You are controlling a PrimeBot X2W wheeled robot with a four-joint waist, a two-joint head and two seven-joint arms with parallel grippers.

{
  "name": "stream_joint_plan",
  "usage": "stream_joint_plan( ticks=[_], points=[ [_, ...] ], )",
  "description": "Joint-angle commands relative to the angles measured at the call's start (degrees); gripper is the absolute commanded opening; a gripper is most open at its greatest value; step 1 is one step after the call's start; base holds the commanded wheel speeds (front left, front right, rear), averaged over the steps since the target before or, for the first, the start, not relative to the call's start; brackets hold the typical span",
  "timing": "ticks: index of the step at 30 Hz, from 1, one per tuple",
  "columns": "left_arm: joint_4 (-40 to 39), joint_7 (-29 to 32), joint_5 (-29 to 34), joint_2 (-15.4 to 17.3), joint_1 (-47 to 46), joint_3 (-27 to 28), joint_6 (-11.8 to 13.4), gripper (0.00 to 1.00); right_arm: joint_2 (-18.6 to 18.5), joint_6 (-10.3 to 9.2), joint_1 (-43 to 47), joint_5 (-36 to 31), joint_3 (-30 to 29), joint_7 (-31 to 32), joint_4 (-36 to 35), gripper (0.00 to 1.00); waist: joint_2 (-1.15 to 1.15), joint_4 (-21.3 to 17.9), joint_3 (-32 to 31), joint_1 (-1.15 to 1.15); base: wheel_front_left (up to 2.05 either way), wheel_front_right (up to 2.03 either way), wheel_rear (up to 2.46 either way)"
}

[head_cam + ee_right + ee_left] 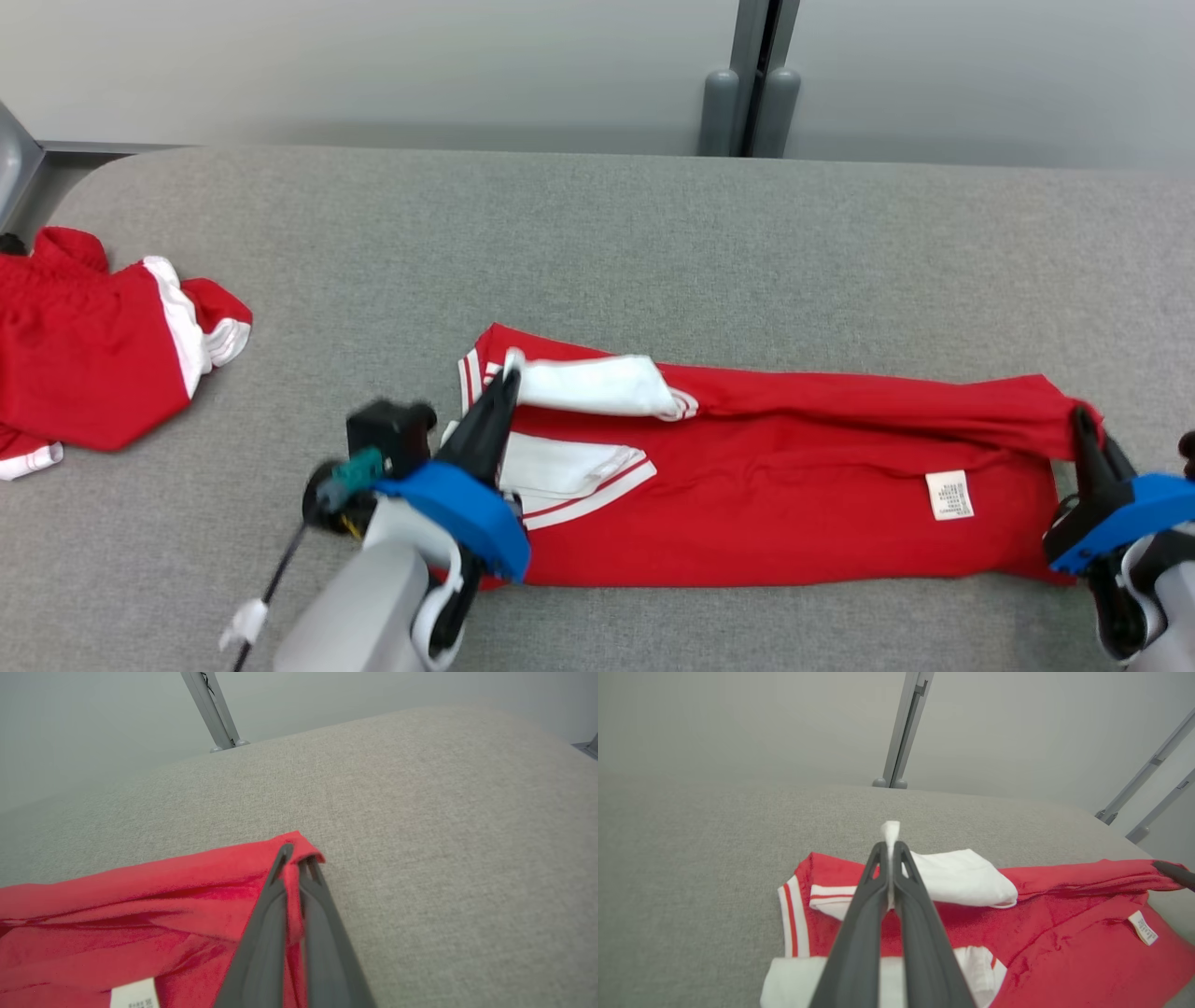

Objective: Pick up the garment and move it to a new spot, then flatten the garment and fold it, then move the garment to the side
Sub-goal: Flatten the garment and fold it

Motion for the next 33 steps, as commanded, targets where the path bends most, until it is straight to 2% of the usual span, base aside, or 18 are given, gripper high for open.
stream_joint_plan(
  ticks=[1, 6, 7, 8, 9, 10, 14, 20, 25, 26, 27, 28, 33],
  points=[
    [-0.51, -0.22, 0.06, -0.17, 2.04, 0.56, 0.55, 0.0, 0.64, 0.01, 1.65, -0.14, -0.4, -0.17, -0.29, 0.0, 0.02, 0.06, -0.5, 0.02, 0.0, 0.0, 0.0],
    [-1.47, -0.24, 0.77, -1.77, 8.98, 1.82, 0.69, 0.0, 2.76, 0.01, 5.16, 0.12, -0.87, -0.17, -0.37, 0.0, 0.02, 0.58, -2.17, 0.02, 0.0, 0.0, 0.0],
    [-1.54, -0.24, 1.11, -1.99, 9.85, 1.96, 0.75, 0.04, 3.11, 0.01, 5.58, 0.32, -0.96, -0.17, -0.18, 0.0, 0.02, 0.69, -2.4, 0.02, 0.0, 0.0, 0.0],
    [-1.76, -0.24, 1.16, -2.15, 10.78, 2.48, 0.82, 0.86, 3.38, 0.01, 5.93, 0.3, -0.91, -0.17, -0.01, 0.22, 0.02, 0.73, -2.52, 0.02, 0.0, 0.0, 0.0],
    [-2.02, -0.24, 1.54, -2.31, 11.5, 3.18, 1.24, 1.0, 3.55, 0.01, 6.19, 0.23, -0.94, -0.17, 0.23, 0.61, 0.02, 0.77, -2.68, 0.02, 0.0, 0.0, 0.0],
    [-2.95, -0.25, 2.43, -2.34, 12.01, 4.46, 1.86, 1.0, 3.68, 0.01, 6.39, 0.45, -1.36, -0.17, 0.36, 1.0, 0.02, 0.85, -2.78, 0.02, 0.0, 0.0, 0.0],
    [-7.13, -0.24, 5.6, -3.52, 15.84, 9.24, 3.6, 1.0, 3.89, 0.01, 7.2, 0.05, -2.87, -0.16, 1.03, 1.0, 0.02, 1.39, -3.05, 0.02, 0.0, 0.0, 0.0],
    [-10.91, -0.25, 9.16, -4.6, 19.53, 13.66, 2.94, 1.0, 4.58, 0.01, 5.67, -1.18, -3.74, -0.16, 4.96, 1.0, 0.02, 2.56, -2.76, 0.02, 0.0, 0.0, 0.0],
    [-12.39, -0.25, 9.98, -4.92, 20.28, 14.65, 2.14, 1.0, 6.46, 0.04, 4.42, -2.21, -0.45, 1.33, 9.88, 1.0, 0.02, 3.33, -2.38, 0.02, 0.0, 0.0, 0.0],
    [-12.57, -0.25, 9.77, -4.91, 20.26, 14.54, 2.08, 1.0, 7.18, 0.1, 4.44, -1.8, 0.43, 1.83, 10.14, 0.77, 0.02, 3.38, -2.39, 0.02, 0.0, 0.0, 0.0],
    [-12.67, -0.25, 9.56, -4.9, 20.15, 14.49, 2.07, 1.0, 7.54, 0.14, 4.44, -1.46, 1.13, 2.08, 10.21, 0.05, 0.02, 3.38, -2.45, 0.02, 0.0, 0.0, 0.0],
    [-12.69, -0.25, 9.34, -4.9, 20.15, 14.51, 2.12, 1.0, 7.8, 0.15, 4.43, -0.95, 1.9, 2.39, 10.11, 0.0, 0.02, 3.31, -2.61, 0.02, 0.0, 0.0, 0.0],
    [-12.63, -0.25, 9.26, -4.92, 20.63, 14.76, 2.41, 1.0, 5.55, 0.03, 4.59, 2.31, 2.2, 0.95, 8.68, 0.0, 0.02, 2.83, -3.59, 0.02, 0.0, 0.0, 0.0]
  ],
)
